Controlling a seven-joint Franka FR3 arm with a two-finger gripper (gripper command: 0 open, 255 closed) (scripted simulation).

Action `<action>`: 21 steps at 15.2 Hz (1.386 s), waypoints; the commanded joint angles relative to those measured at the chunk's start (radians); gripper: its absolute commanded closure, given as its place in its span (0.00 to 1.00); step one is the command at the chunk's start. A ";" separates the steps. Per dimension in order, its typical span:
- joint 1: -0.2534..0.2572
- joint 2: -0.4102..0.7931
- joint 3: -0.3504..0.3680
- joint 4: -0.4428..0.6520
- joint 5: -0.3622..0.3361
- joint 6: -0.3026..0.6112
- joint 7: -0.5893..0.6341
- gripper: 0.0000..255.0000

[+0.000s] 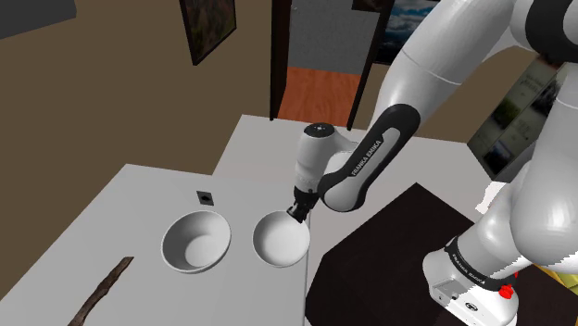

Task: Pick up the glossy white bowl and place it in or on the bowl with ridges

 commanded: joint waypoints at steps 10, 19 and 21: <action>-0.054 -0.180 0.075 -0.027 0.107 -0.150 -0.072 1.00; -0.062 -0.317 0.095 -0.023 0.183 -0.285 -0.122 1.00; -0.062 -0.346 0.095 -0.019 0.196 -0.316 -0.130 1.00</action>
